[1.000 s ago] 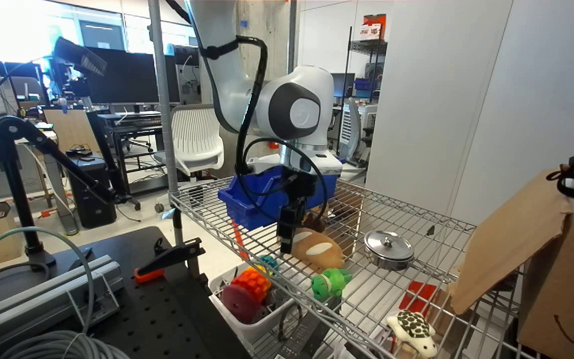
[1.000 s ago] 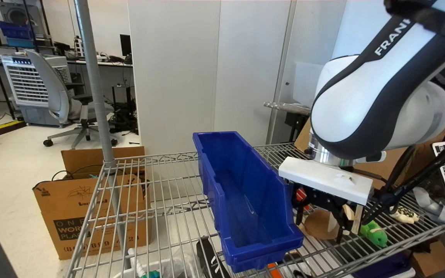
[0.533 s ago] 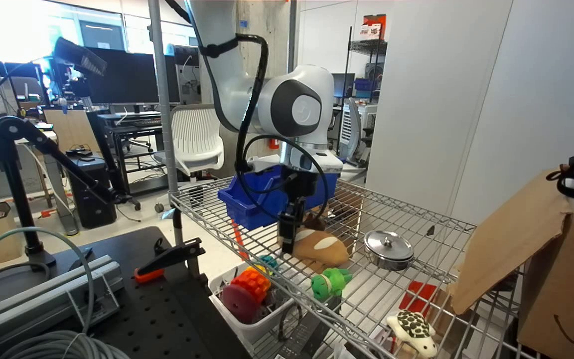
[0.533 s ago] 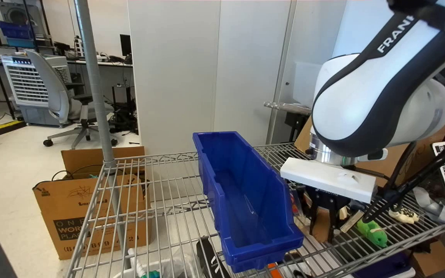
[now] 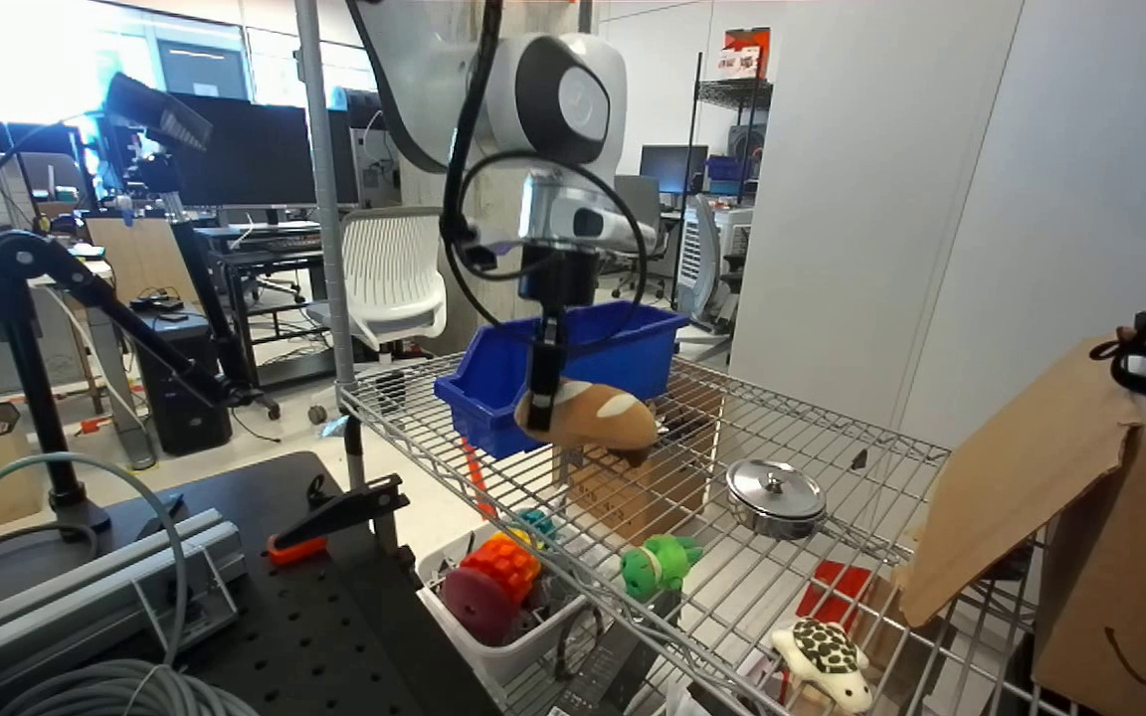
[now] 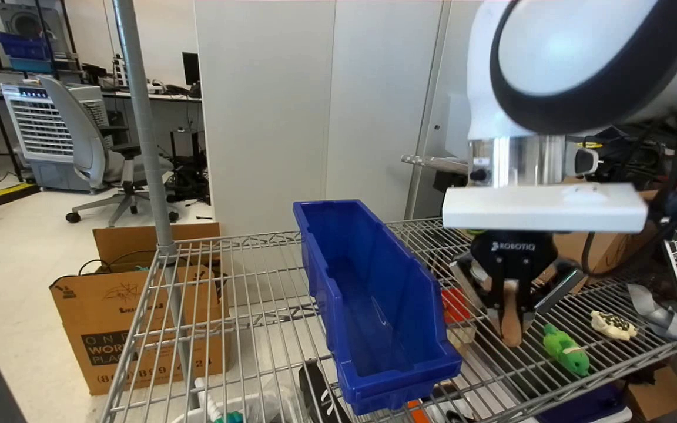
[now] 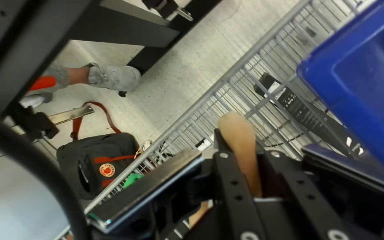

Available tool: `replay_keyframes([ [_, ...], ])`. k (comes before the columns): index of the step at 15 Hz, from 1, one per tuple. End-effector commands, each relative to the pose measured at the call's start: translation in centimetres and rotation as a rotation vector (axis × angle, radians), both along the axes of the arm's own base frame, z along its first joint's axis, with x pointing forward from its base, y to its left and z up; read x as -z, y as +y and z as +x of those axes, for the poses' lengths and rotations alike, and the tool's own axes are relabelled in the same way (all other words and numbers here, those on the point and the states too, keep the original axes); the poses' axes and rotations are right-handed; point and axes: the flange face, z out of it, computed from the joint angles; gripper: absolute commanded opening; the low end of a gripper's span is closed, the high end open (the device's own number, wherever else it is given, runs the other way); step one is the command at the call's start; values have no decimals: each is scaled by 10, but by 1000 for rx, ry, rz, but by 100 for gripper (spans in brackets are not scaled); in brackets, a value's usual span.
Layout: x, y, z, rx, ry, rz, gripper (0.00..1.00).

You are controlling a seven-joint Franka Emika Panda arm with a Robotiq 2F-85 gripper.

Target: Pick up the brown plush toy and put it in the blue object

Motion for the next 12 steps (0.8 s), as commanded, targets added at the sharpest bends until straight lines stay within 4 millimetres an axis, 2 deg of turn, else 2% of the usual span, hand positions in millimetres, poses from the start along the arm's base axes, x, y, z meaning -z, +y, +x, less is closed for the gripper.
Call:
replay_keyframes([
  [1,-71,31,-20,-156,68,-103,3],
  [4,-102,81,-26,-317,13,-123,3],
  [7,-118,134,-30,-442,-82,-107,3],
  [10,-117,168,-32,-528,-111,-105,3],
  [12,-105,177,-27,-569,-124,-107,3],
])
